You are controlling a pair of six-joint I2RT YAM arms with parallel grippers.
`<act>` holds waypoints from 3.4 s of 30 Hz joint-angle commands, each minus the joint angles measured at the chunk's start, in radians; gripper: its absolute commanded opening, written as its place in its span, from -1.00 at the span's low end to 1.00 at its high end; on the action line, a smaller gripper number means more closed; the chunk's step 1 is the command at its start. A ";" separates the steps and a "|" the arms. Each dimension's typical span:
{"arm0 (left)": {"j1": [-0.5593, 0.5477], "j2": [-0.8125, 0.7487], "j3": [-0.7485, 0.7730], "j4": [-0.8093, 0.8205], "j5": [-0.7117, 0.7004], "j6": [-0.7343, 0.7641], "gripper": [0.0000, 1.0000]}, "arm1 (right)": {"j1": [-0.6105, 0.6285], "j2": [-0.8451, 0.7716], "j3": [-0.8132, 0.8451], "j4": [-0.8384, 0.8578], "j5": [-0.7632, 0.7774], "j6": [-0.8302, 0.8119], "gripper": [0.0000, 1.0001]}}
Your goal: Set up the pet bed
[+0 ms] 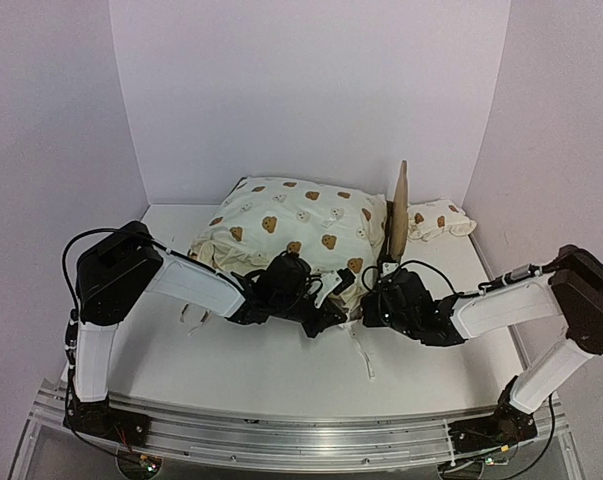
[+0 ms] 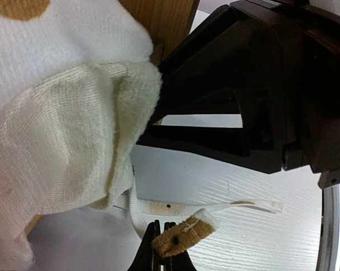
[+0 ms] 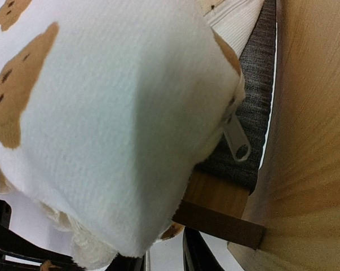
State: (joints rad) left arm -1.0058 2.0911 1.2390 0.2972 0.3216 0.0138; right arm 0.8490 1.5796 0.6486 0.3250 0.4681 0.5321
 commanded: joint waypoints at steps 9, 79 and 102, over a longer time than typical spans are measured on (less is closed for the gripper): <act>0.010 0.003 0.034 0.028 -0.055 0.028 -1.00 | -0.004 0.059 0.078 0.056 -0.041 0.053 -0.47; -0.001 0.063 0.180 -0.247 0.034 0.481 -1.00 | -0.178 -0.233 -0.022 -0.230 -0.534 -0.062 -0.54; 0.058 0.162 0.387 -0.360 0.040 0.369 -1.00 | -0.115 -0.300 -0.147 -0.057 -0.323 -0.004 -0.53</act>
State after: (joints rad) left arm -0.9375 2.2192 1.5658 -0.0448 0.3492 0.3916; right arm 0.7189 1.3014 0.5251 0.1765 0.0499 0.5125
